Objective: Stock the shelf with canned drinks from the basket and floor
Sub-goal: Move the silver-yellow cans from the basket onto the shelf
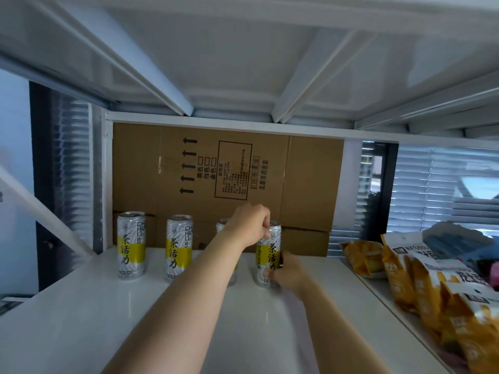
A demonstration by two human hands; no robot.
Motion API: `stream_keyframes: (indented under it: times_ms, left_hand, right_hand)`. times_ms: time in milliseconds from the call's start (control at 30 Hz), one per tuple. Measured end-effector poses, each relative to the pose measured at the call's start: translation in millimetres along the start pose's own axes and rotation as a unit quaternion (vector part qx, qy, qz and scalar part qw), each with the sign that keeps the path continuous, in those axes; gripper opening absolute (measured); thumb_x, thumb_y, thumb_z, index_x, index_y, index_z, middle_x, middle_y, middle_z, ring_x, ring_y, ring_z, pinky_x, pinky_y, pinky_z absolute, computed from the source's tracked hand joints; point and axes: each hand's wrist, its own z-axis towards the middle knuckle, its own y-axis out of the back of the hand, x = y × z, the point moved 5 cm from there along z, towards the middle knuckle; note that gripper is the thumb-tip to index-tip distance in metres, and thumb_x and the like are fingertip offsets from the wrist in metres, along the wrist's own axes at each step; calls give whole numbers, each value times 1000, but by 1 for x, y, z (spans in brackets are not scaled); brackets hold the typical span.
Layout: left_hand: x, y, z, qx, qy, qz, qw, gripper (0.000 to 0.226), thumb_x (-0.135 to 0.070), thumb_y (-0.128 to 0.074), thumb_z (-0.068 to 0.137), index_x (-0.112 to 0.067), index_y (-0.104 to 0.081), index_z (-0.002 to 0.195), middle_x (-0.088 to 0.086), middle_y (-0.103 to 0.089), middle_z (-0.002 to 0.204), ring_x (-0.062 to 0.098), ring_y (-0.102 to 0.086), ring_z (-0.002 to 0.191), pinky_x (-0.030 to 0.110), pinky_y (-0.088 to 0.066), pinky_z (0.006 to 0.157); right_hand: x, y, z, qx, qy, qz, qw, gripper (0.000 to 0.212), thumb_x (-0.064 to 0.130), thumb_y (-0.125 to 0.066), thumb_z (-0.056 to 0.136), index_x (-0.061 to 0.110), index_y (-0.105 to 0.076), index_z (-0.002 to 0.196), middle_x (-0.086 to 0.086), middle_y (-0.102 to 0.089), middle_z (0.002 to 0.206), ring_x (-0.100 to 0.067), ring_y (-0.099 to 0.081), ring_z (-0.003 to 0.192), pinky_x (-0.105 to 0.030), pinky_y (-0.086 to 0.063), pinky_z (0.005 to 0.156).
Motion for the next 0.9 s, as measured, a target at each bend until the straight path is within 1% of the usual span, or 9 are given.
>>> stream_keyframes:
  times_ms: [200,267,400,533,600,700,767,833,900]
  left_hand:
    - [-2,7,-10,21,23,-40,999,21,-9,-62,92,-9,-68,112,5,-66,118,20,-60,107,24,-42,84]
    - [-3,12,-16,34,35,-49,998,29,-7,-58,94,-10,-64,122,5,-62,127,21,-57,115,26,-42,90]
    - [0,26,-40,-51,78,-136,986,36,-2,-50,96,-13,-57,129,2,-57,135,18,-53,123,27,-41,101]
    - [16,33,-82,-122,132,-247,952,29,-3,-49,95,-13,-61,119,-1,-64,118,11,-59,106,20,-45,90]
    - [28,32,-102,-128,168,-300,930,23,-10,-50,95,-14,-63,114,1,-67,112,16,-62,101,29,-51,91]
    - [47,34,-134,-129,227,-384,885,20,-20,-54,93,-14,-65,109,6,-70,103,25,-67,96,44,-54,89]
    - [55,40,-157,-140,254,-437,851,18,-13,-54,91,-11,-67,104,5,-72,90,26,-69,86,36,-57,80]
    - [60,49,-179,-143,258,-479,827,16,-5,-53,91,-7,-66,100,5,-69,83,20,-66,71,24,-52,62]
    - [62,55,-199,-142,255,-515,806,15,-2,-51,92,-8,-63,98,9,-65,87,15,-60,67,20,-49,59]
  right_hand:
    - [6,1,-9,3,-25,-8,1000,36,8,-68,83,11,-57,117,-7,-67,112,-24,-62,110,-40,-50,98]
    - [9,4,-16,-6,-44,8,999,46,6,-65,84,5,-48,127,-13,-63,118,-28,-60,112,-39,-52,93]
    - [17,17,-35,-64,-68,37,995,63,6,-60,86,3,-33,143,-16,-56,125,-29,-56,109,-35,-45,84]
    - [34,26,-70,-136,-55,47,988,53,9,-57,87,6,-47,139,-15,-57,130,-32,-55,115,-43,-50,98]
    - [46,25,-90,-160,-49,63,984,43,7,-55,88,6,-55,131,-14,-63,119,-32,-58,113,-48,-50,98]
    - [65,12,-122,-186,-42,94,977,27,5,-48,89,0,-64,110,-15,-67,91,-28,-61,92,-55,-52,92]
    - [74,-4,-146,-188,-47,141,971,22,5,-45,90,-1,-65,99,-18,-66,87,-25,-58,82,-51,-54,88]
    - [86,-23,-171,-175,-46,194,964,20,9,-45,94,11,-64,88,-11,-65,85,-23,-58,82,-40,-54,79]
    - [97,-39,-190,-164,-30,227,960,16,18,-47,98,16,-62,91,-6,-65,83,-19,-59,79,-36,-51,76]
